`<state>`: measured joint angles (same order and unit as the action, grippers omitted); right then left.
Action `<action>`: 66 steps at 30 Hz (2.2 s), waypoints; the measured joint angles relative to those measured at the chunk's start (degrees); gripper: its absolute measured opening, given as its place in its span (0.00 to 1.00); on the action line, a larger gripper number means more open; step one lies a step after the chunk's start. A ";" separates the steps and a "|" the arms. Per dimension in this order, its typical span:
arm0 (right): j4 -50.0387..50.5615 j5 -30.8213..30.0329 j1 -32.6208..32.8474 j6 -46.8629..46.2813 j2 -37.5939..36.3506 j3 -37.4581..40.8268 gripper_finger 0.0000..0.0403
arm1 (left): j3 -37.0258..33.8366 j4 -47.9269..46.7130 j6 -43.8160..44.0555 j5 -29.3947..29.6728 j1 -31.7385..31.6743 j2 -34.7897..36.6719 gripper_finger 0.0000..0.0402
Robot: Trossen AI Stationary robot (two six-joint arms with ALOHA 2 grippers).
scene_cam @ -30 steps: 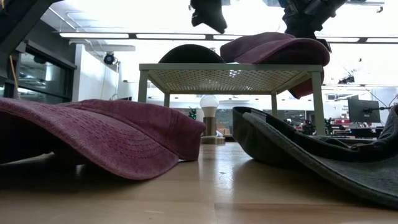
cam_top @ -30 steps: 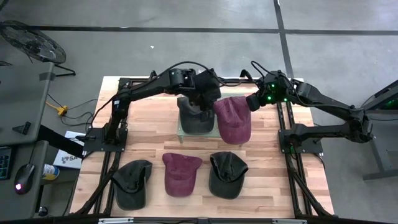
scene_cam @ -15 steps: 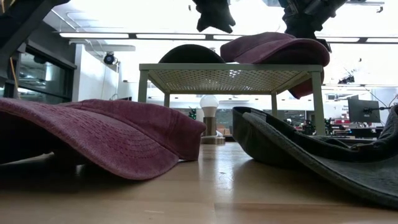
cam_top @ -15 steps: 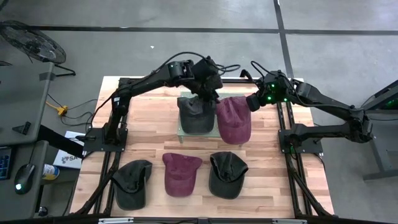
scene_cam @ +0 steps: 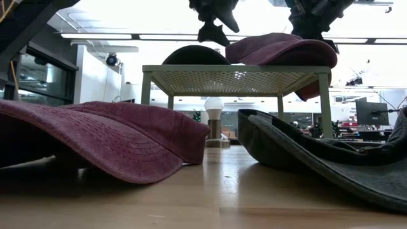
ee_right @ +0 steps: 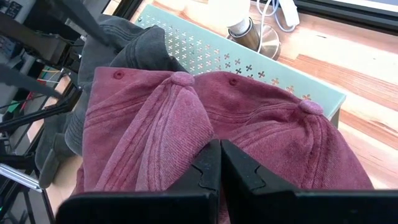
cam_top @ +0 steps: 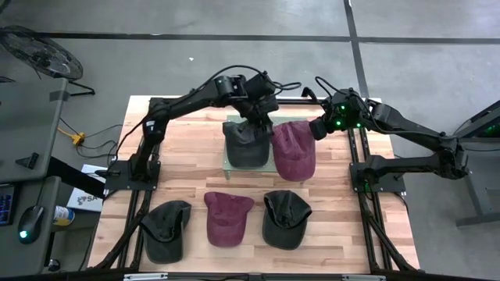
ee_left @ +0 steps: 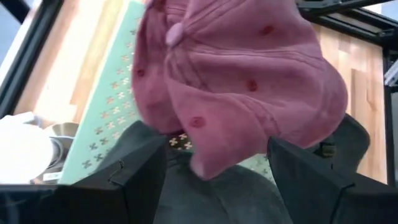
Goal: Pick & Place hat
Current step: Adjust the stacked red cap on the shelf
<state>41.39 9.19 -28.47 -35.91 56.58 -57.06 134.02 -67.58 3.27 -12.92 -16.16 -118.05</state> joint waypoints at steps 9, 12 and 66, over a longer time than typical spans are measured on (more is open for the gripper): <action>0.00 0.00 0.00 0.19 0.00 0.00 0.00 | 0.10 -1.81 1.29 0.42 -0.05 -2.19 0.67; 0.00 0.00 0.00 0.19 0.01 0.00 0.00 | -0.02 -1.95 1.61 -0.34 -0.07 -3.31 0.67; -1.31 0.79 -0.02 0.28 -0.64 0.00 0.00 | 0.98 -4.64 0.25 9.53 -0.71 0.66 0.00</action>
<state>40.08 9.98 -28.49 -35.63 55.94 -57.06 135.00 -72.22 3.52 -3.39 -16.87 -117.39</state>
